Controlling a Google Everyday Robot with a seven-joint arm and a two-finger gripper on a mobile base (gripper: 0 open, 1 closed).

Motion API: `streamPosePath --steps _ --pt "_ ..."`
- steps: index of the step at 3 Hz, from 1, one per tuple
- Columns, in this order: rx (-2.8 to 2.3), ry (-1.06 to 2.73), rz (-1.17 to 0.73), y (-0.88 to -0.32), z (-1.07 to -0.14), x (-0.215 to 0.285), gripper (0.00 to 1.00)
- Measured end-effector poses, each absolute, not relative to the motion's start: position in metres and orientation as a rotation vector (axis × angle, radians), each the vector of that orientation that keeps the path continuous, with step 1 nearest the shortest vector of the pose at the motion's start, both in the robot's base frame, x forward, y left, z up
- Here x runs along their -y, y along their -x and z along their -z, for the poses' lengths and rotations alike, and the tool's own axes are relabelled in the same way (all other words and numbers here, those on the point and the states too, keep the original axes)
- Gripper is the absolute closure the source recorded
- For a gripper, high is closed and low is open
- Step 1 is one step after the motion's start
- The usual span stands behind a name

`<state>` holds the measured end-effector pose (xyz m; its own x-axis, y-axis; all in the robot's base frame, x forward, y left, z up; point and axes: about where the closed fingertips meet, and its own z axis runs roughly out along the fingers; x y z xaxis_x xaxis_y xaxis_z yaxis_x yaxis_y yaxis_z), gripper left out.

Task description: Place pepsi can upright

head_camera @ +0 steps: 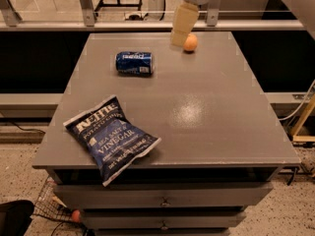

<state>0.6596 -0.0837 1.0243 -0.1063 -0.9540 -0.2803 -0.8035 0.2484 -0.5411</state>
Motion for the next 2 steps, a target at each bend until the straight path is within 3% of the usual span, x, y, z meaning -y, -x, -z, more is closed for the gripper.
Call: streamPosePath --steps 2 --pt "-2.025 1.728 0.295 -0.707 -0.983 0.044 0.00"
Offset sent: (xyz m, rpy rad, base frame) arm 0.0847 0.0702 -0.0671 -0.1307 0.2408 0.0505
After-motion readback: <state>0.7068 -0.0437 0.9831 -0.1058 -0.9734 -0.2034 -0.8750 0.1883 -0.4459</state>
